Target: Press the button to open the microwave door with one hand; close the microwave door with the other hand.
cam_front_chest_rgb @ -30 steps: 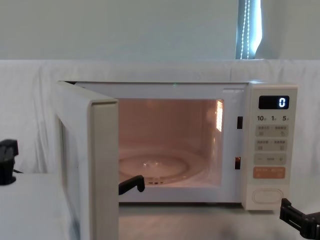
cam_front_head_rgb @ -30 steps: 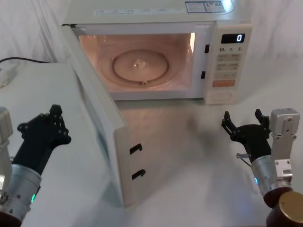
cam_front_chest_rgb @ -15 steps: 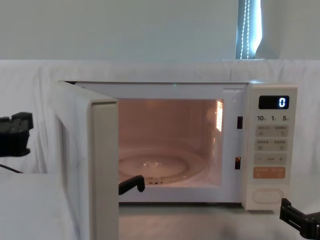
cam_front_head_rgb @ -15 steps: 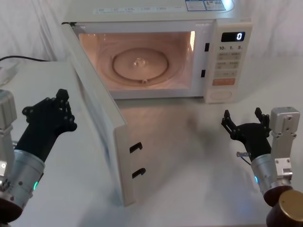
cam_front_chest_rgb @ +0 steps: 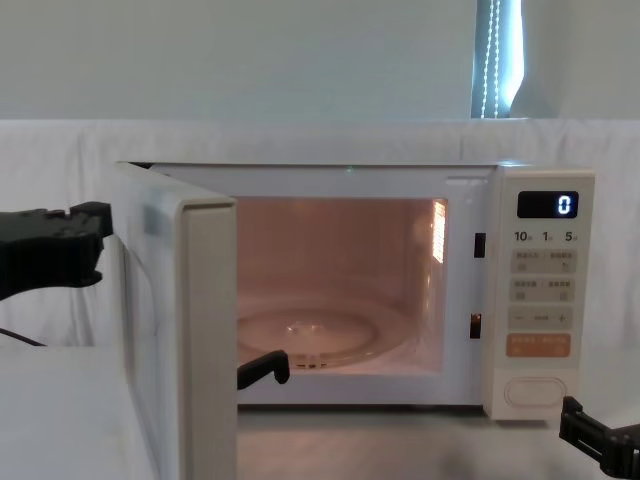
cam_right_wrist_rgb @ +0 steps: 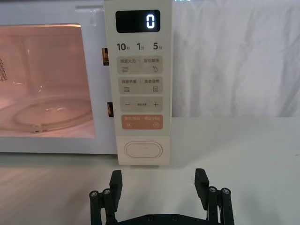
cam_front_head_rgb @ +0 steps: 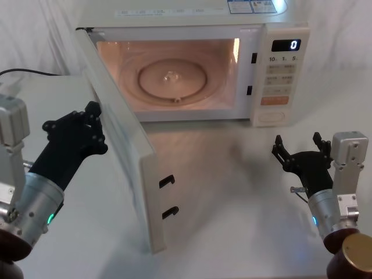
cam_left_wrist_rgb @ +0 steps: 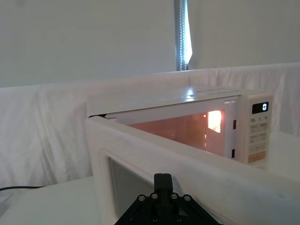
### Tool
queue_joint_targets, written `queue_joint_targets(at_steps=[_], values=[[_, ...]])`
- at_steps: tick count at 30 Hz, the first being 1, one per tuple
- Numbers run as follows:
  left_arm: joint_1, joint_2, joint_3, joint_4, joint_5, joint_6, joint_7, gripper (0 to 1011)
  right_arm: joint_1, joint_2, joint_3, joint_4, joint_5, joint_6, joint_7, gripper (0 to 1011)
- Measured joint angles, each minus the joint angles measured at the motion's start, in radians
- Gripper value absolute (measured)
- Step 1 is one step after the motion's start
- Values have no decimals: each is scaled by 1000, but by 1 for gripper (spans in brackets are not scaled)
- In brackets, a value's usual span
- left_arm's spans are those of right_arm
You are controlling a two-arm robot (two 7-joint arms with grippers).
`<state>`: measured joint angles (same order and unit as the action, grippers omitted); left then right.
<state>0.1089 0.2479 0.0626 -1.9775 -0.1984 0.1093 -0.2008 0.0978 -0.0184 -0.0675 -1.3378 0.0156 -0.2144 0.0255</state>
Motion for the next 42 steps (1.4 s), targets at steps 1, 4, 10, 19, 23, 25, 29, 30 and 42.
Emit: queue_joint_targets(at_steps=[1,4,10,19,23,25,29,30,42], values=[[-3,2,2,2,-2,2,-2,0,0,0,0,0,0,0,0,1002],[-21,8,11,9,-10,9,-8,0,0,0,0,0,0,0,0,1002],[-55,18,35,31,-25,26,-19,0,0,0,0,0,0,0,0,1002],[-112,22,70,82,-46,43,-31,0,0,0,0,0,0,0,0,1002],[-148,21,93,112,-45,36,-31,0,0,0,0,0,0,0,0,1002],[-166,20,104,126,-40,31,-30,0,0,0,0,0,0,0,0,1002],[-196,14,121,155,-32,25,-27,0,0,0,0,0,0,0,0,1002],[-207,11,126,165,-31,24,-26,0,0,0,0,0,0,0,0,1002],[-289,-8,169,247,-6,11,-26,0,0,0,0,0,0,0,0,1002]])
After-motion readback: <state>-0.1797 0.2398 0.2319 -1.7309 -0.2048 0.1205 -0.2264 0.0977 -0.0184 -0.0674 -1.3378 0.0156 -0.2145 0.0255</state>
